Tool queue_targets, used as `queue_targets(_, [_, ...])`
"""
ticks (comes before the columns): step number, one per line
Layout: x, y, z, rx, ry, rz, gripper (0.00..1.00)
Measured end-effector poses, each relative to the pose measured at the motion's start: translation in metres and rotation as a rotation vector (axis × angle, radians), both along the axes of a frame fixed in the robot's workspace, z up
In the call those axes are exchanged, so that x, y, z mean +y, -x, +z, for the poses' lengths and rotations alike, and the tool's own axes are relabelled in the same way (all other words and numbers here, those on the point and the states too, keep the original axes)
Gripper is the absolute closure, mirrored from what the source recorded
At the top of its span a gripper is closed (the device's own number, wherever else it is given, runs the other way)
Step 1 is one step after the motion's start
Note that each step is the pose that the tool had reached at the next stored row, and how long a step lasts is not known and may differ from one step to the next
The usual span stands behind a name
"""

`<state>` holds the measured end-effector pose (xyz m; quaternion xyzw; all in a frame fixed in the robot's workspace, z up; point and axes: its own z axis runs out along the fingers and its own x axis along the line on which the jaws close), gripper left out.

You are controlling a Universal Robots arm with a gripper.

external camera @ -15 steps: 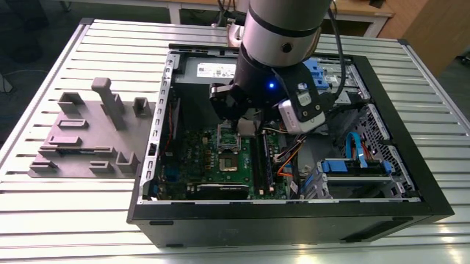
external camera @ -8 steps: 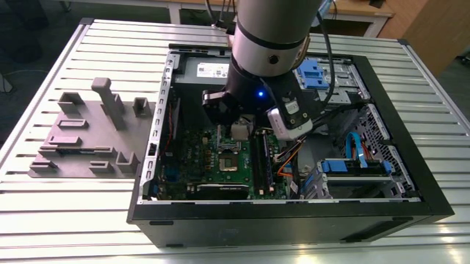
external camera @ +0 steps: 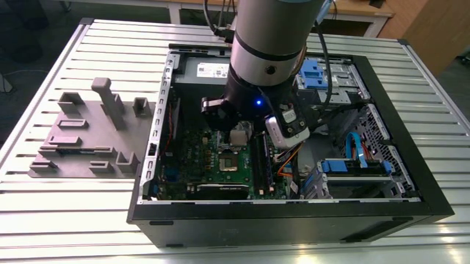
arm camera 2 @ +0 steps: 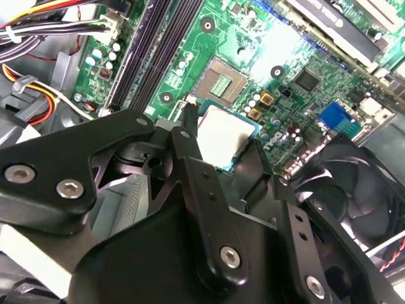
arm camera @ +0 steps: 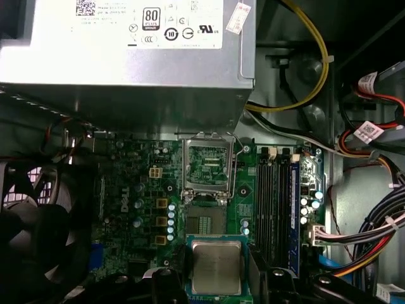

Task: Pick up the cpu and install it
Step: 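Place the cpu into insertion slot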

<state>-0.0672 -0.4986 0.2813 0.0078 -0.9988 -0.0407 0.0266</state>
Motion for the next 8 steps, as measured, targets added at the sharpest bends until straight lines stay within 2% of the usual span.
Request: queue_targets(8, [0.0000,0.0000,-0.0014,-0.0003,-0.0006,0.000,0.53])
